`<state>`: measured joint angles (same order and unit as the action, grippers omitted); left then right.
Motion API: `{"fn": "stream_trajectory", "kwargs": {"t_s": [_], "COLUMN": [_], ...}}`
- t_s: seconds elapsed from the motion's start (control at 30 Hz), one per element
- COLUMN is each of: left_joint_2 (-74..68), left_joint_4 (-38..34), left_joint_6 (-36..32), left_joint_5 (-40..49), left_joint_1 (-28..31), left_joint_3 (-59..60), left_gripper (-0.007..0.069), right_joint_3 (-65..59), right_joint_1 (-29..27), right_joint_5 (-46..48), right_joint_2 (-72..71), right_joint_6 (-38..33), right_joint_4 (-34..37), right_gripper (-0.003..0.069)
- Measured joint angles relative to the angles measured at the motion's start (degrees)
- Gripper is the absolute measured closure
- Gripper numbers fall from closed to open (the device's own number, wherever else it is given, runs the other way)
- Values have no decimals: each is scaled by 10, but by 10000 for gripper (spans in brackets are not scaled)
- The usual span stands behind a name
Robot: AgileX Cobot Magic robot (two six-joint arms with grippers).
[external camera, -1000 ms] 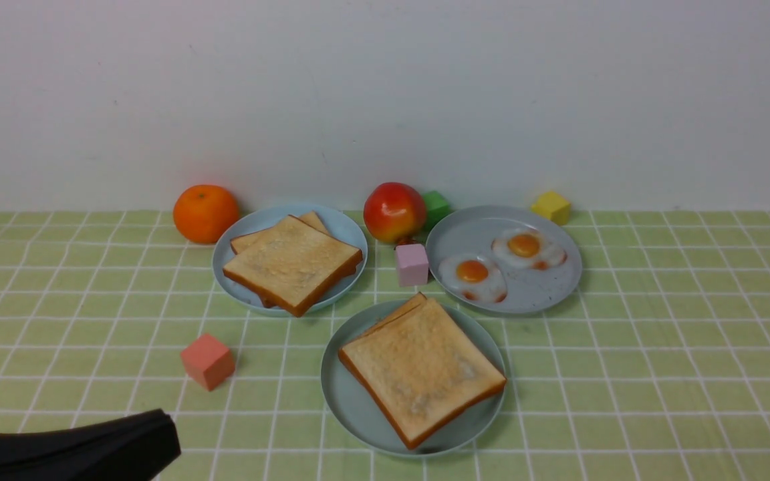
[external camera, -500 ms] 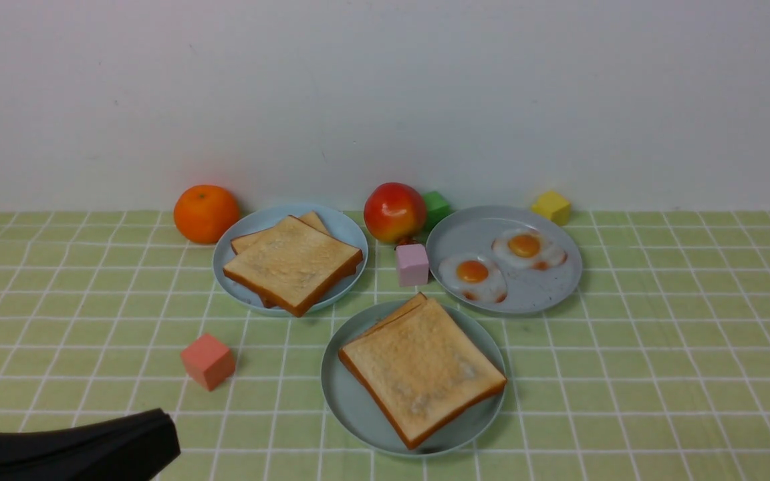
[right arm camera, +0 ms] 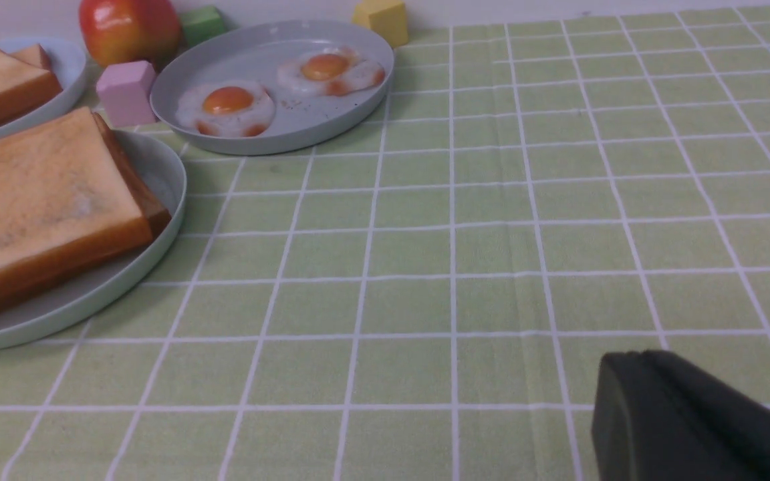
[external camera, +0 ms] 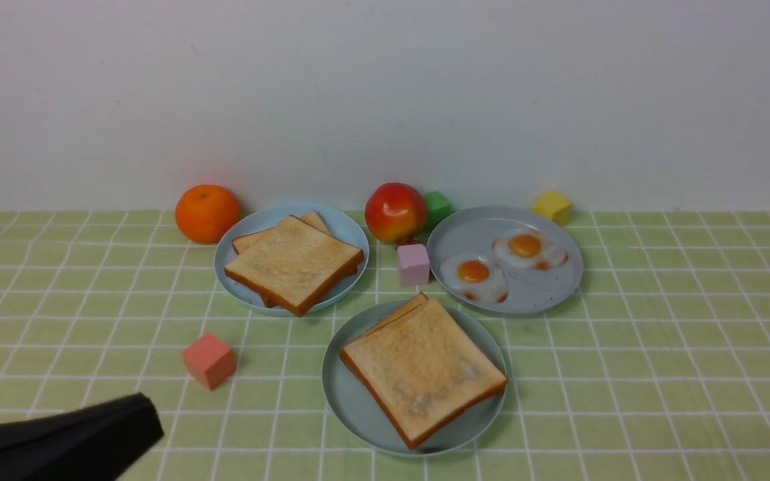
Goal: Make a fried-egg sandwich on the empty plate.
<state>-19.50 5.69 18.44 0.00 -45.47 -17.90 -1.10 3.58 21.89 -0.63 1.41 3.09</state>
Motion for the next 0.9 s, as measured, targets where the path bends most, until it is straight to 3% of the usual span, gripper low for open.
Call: {"fn": "stream_trajectory", "kwargs": {"t_s": [0.23,0.37,0.47,0.67,0.9], "left_joint_2": [111,189,201,202,202], "left_joint_4": [-64,-85,-88,-96,-97], "left_joint_6": [-1,-5,-11,-5,-2], "left_joint_5": [-7,70,123,223,223], "left_joint_1": [201,343,412,439,439], "left_joint_3": [66,108,161,197,197], "left_gripper": [622,638,638,638,638], "right_joint_3": [0,0,0,0,0], "right_joint_1": [0,0,0,0,0], "right_joint_5": [0,0,1,1,1], "right_joint_2": [0,0,0,0,0], "right_joint_6": [0,0,0,0,0], "right_joint_4": [0,1,1,2,2], "right_gripper": [639,634,630,622,611]}}
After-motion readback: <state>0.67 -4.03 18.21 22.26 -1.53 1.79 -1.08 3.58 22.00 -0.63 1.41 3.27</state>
